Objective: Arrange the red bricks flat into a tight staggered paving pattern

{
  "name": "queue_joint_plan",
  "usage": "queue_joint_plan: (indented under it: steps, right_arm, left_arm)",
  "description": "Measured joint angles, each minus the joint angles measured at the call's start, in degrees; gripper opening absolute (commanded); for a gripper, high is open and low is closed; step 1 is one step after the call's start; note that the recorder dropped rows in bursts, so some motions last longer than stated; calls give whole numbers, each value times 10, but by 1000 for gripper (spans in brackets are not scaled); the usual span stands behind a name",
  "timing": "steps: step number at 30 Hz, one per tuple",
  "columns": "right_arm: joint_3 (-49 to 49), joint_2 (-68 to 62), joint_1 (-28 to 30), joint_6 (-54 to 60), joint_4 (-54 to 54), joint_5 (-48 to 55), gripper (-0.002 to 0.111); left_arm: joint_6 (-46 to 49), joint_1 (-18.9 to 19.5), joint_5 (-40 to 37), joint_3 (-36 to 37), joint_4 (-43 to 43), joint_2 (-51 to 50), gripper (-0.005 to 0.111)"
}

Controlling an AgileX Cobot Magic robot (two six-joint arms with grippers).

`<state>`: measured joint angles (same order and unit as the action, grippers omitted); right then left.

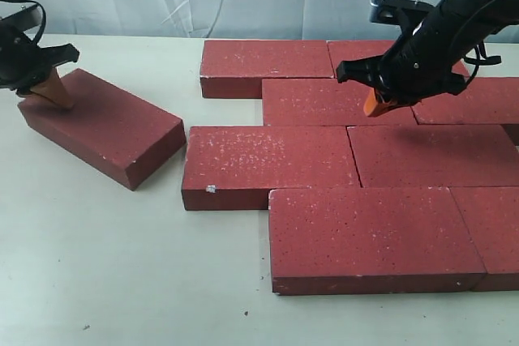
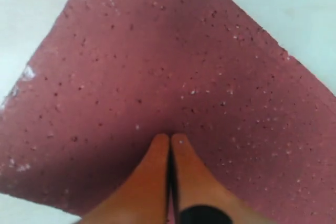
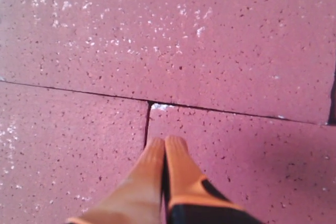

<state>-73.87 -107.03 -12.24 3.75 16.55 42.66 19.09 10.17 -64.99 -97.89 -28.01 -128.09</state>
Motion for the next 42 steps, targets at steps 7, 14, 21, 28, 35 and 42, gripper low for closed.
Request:
queue_joint_plan:
  steps: [7,14,21,28,35,42]
  right_arm:
    - [0,5,0,34,13,5,-1]
    - [0,47,-16,140,131,-12,-1]
    - [0,55,-112,166,172,-17,-1]
    - [-32,0,-242,152,200,-21,-1]
    - [-203,-134,-334,113,197,49,-1]
    - [-304,-224,-354,54,125,102,-1]
  left_arm:
    - [30,0,-31,9,-52,1,0]
    - [74,0,-16,-7,-70,39,0]
    - [68,11,85,-9,-42,54,0]
    - [0,16,154,-9,40,41,0]
    - [-8,31,194,-9,55,20,0]
    - [-8,35,197,-9,44,-8,0]
